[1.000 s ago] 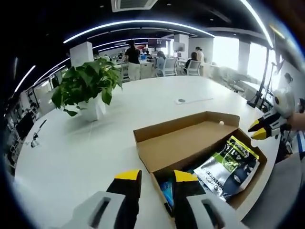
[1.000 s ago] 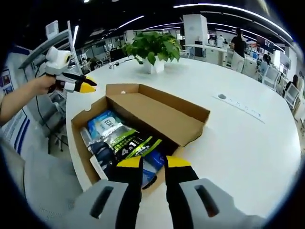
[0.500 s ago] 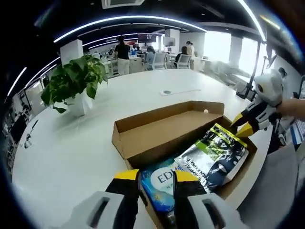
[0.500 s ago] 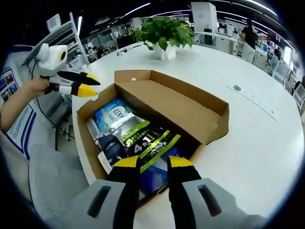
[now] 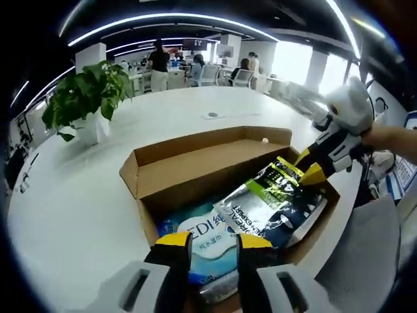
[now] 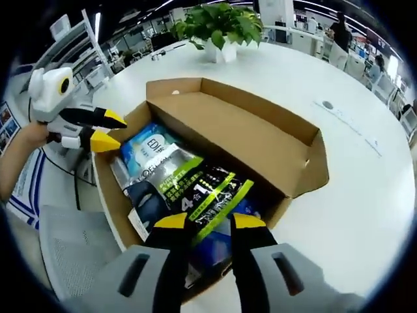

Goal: Operate the shoe box by opening the lid, removing the specified soft item, and placing it in the target area until the item is outside and the box remains undamaged.

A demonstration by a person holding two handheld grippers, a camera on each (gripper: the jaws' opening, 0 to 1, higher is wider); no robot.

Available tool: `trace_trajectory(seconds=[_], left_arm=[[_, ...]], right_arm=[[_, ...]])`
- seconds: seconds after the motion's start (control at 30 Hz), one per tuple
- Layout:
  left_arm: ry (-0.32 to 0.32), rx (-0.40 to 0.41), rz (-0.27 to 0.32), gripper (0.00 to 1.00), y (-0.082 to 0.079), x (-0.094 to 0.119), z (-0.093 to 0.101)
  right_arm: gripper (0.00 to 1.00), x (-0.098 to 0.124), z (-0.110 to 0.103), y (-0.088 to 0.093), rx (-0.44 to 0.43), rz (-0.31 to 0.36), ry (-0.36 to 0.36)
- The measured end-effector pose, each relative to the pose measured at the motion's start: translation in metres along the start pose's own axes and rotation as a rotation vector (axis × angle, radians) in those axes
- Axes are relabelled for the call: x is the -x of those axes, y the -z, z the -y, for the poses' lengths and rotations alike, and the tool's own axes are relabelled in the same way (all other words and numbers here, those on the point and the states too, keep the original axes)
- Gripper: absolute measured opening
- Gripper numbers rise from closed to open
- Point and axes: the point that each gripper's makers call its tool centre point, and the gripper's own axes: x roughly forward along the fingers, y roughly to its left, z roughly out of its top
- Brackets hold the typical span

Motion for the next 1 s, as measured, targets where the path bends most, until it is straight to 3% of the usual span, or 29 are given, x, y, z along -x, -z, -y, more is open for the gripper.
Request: trace_trajectory(seconds=[0.2,0.5,1.0], left_arm=[[0.025,0.009,-0.018,0.27,0.006,-0.005,0.008],[0.081,0.056,-0.054,0.26,0.015,-0.017,0.019],[0.150,0.133,-0.116,0.22,0.027,-0.032,0.031]], right_arm=[[0.20,-0.003,-0.002,-0.001,0.043,-0.002,0.011],[0.05,0.000,-0.001,0.001,0.097,-0.004,0.030],[0.00,-0.002,-0.003,0.006,0.194,-0.018,0.041]])
